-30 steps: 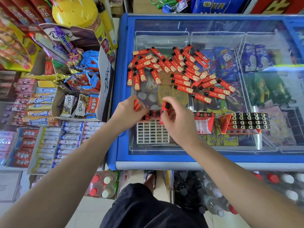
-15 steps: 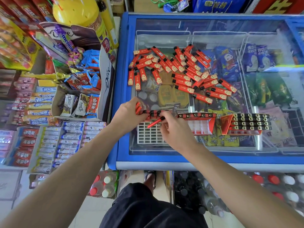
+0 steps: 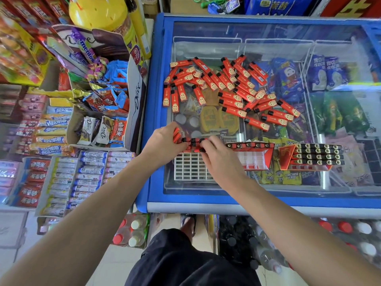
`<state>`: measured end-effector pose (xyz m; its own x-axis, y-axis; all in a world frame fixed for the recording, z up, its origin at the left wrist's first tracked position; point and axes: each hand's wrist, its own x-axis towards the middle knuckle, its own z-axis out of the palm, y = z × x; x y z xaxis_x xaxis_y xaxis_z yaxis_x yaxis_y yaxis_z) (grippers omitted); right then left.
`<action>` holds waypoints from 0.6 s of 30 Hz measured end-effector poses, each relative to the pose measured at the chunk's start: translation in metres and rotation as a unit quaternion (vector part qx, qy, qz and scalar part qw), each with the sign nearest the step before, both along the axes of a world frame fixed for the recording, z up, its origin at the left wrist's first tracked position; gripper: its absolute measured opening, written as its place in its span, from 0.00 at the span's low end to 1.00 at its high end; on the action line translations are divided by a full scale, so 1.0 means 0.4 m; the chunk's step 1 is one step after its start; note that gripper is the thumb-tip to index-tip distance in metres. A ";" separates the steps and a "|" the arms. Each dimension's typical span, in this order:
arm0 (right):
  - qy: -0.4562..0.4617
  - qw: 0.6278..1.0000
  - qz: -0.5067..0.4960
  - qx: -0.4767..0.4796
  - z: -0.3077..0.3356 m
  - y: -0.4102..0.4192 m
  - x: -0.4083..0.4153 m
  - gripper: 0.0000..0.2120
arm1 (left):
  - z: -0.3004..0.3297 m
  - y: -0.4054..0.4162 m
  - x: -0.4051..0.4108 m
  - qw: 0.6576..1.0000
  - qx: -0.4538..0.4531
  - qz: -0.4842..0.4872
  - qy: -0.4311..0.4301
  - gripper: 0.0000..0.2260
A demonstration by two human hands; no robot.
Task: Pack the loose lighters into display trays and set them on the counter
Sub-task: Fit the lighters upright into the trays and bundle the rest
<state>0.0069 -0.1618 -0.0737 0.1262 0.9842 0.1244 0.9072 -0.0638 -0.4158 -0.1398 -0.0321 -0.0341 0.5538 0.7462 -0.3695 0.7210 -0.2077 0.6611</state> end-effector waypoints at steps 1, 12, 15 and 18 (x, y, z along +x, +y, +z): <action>-0.001 1.000 0.002 -0.003 -0.004 0.002 -0.001 0.07 | 0.000 0.000 0.000 1.000 0.002 -0.001 0.000 0.13; -0.012 0.999 0.031 0.009 -0.033 0.014 -0.011 0.11 | -0.006 0.001 0.000 1.000 0.009 -0.004 -0.008 0.14; -0.021 0.999 0.033 0.013 -0.038 0.012 -0.016 0.11 | -0.007 0.003 0.000 1.000 0.014 -0.009 -0.004 0.13; -0.017 0.999 0.037 0.025 -0.038 0.008 -0.021 0.10 | -0.008 0.003 -0.001 1.000 0.013 -0.006 -0.005 0.14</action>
